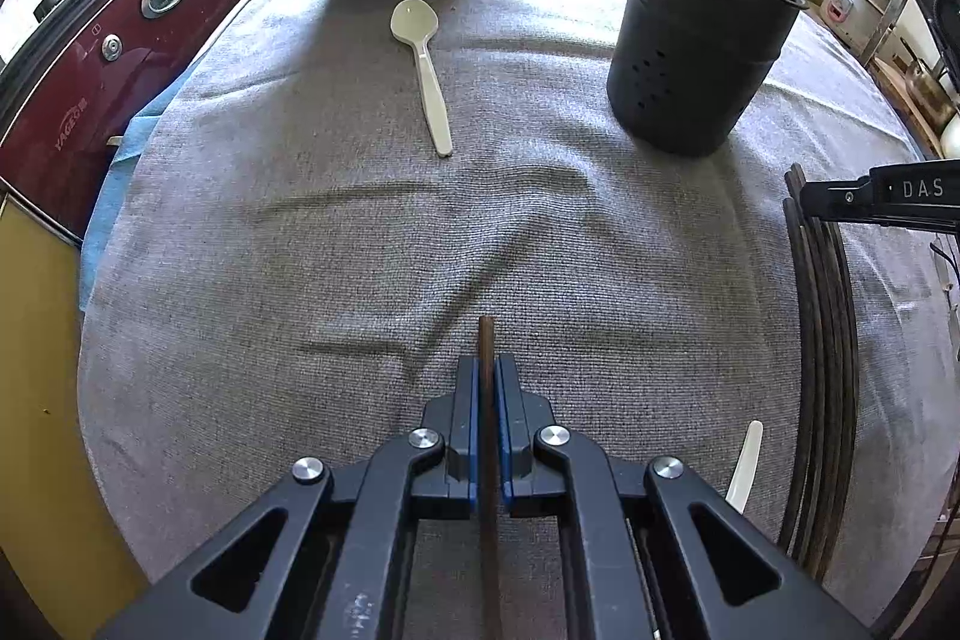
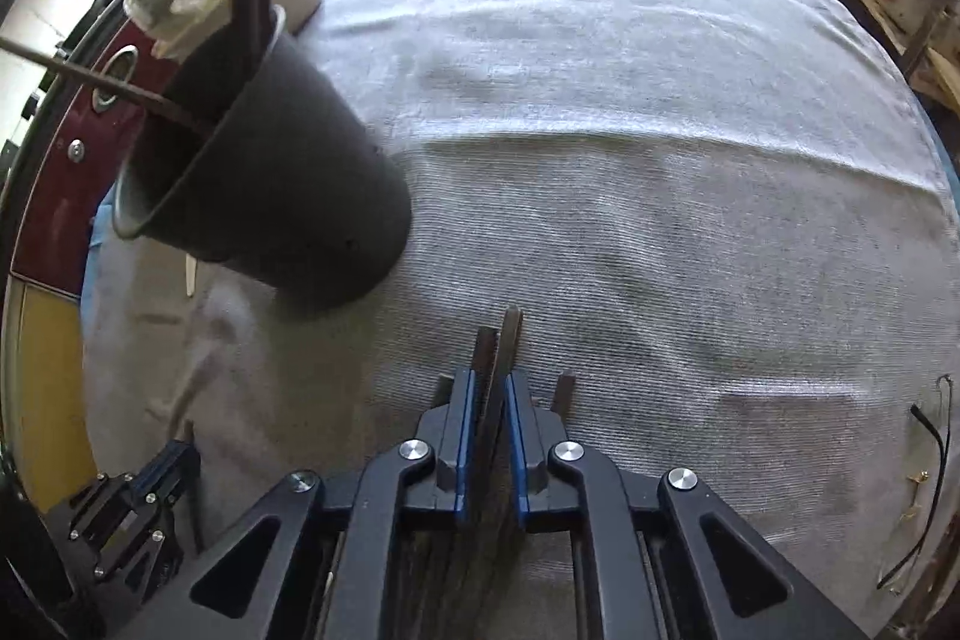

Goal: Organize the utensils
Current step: 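Close the left tool on one chopstick while the right tool grasps several chopsticks, then lift and carry the chopsticks in both tools over the black cup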

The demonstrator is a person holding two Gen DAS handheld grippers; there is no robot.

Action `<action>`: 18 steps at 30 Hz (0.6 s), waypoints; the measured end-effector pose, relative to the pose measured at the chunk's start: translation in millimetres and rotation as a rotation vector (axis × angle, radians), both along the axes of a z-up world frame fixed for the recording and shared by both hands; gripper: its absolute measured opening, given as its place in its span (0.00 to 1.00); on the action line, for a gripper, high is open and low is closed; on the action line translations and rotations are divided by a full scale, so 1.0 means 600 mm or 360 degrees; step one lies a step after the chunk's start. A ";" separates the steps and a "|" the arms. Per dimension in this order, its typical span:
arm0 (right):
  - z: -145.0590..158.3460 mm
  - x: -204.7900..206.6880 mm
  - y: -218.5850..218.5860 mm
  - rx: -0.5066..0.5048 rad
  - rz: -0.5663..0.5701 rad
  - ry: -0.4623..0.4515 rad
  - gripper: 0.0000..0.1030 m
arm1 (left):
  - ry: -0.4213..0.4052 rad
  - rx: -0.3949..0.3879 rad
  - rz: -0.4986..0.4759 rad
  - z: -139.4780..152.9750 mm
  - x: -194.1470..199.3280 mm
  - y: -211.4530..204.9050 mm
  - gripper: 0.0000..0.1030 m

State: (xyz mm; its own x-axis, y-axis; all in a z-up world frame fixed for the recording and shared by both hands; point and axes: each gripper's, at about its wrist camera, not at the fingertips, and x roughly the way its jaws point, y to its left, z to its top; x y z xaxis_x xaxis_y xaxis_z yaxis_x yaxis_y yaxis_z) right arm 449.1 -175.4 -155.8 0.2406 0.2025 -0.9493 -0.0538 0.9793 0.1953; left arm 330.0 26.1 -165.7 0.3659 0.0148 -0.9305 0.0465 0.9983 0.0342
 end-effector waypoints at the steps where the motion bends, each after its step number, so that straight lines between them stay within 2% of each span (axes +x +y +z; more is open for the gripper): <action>1: -0.001 -0.001 0.000 0.0005 -0.0011 0.0002 0.11 | -0.0001 -0.0001 -0.0001 0.000 0.000 0.000 0.05; 3: -0.001 -0.005 -0.011 0.0032 -0.0055 0.0004 0.08 | -0.0004 -0.0004 -0.0002 0.000 -0.001 0.001 0.05; 9: -0.007 -0.013 -0.041 0.0123 -0.0081 0.0022 0.08 | -0.0003 -0.0002 0.0004 0.001 0.000 0.002 0.05; 11: -0.007 -0.008 -0.033 0.0090 -0.0061 0.0028 0.08 | -0.0004 0.0005 0.0007 0.000 0.001 0.001 0.05; 15: -0.002 0.005 -0.008 -0.0077 -0.0009 -0.0011 0.08 | -0.0008 0.0018 0.0011 -0.001 0.006 -0.002 0.05; 18: -0.003 0.000 -0.011 -0.0057 -0.0016 -0.0038 0.08 | -0.0014 0.0019 0.0006 0.000 0.008 -0.002 0.05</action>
